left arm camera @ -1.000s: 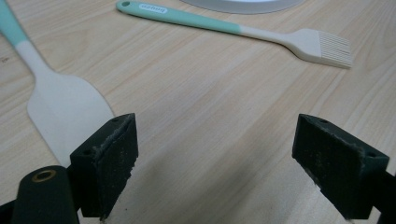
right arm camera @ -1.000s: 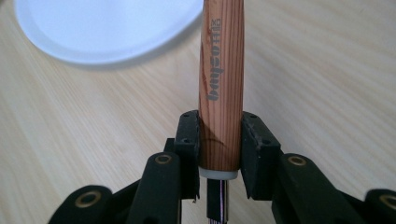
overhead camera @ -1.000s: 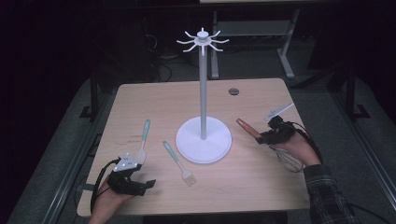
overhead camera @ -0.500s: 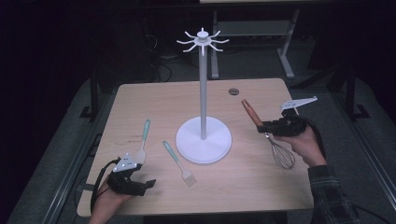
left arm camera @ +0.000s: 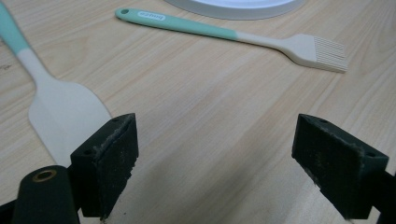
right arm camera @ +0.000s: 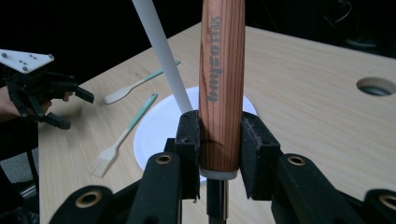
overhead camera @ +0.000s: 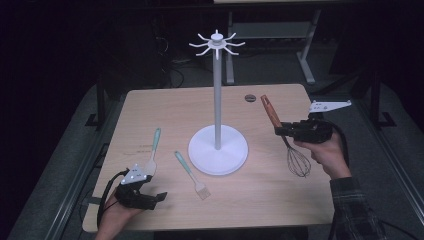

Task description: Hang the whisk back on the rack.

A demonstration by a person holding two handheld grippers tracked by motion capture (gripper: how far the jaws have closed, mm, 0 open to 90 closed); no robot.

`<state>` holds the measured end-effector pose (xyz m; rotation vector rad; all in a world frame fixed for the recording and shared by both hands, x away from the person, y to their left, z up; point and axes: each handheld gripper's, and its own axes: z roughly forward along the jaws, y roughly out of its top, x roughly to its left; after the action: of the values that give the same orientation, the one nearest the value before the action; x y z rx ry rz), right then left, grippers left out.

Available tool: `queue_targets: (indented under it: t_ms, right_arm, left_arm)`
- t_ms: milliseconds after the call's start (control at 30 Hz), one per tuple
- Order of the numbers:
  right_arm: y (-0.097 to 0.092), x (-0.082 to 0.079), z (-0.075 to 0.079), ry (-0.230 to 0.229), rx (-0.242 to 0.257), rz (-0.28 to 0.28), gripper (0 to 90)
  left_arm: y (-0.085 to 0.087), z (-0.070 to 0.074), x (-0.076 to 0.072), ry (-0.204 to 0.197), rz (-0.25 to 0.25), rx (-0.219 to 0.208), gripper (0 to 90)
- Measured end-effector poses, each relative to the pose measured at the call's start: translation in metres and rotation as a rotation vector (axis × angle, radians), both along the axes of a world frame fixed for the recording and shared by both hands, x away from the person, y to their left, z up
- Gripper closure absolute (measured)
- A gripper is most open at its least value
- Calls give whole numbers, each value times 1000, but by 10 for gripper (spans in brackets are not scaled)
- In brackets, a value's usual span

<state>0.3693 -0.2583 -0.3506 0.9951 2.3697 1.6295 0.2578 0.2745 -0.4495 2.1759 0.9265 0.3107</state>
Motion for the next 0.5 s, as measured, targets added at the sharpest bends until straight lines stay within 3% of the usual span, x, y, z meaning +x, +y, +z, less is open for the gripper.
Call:
queue_targets:
  t_ms: [200, 500]
  right_arm:
    - [4, -3, 17, -52, 40, 11, 707]
    - [14, -5, 36, -90, 60, 30, 709]
  left_arm:
    - [0, 0, 0, -5, -3, 3, 141]
    - [0, 0, 0, -6, -3, 2, 142]
